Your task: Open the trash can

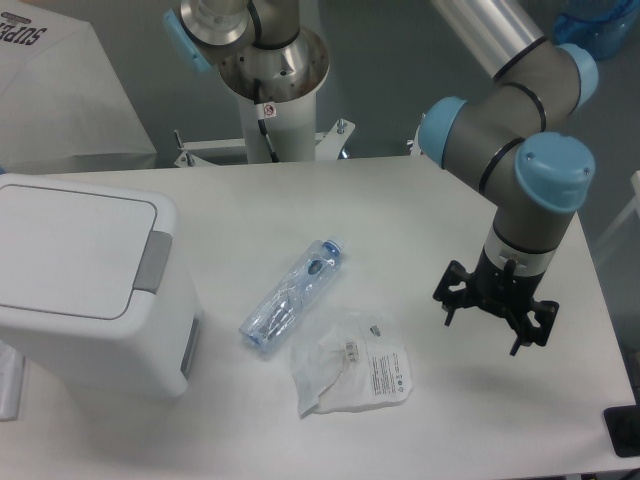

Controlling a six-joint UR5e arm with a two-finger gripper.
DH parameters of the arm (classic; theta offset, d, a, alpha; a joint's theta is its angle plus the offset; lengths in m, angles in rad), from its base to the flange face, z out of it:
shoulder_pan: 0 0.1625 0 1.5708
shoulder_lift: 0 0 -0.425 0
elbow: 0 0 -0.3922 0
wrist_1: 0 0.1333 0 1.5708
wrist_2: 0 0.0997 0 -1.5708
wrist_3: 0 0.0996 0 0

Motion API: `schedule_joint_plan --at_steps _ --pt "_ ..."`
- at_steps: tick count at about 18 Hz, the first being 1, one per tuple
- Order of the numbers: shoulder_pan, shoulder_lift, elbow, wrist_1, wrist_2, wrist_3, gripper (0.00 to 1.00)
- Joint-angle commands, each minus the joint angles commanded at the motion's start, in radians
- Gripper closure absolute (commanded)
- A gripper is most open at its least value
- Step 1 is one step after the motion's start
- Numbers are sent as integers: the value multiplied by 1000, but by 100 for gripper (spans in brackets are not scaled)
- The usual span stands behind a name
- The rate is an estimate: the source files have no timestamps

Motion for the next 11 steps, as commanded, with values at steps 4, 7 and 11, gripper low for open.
schedule_joint_plan --at_steps 4,7,11 --pt "-2 52 -6 2 -182 -45 0" --pt "-14 95 -3 3 -345 -167 0" --pt "-41 152 -9 5 -451 -279 0"
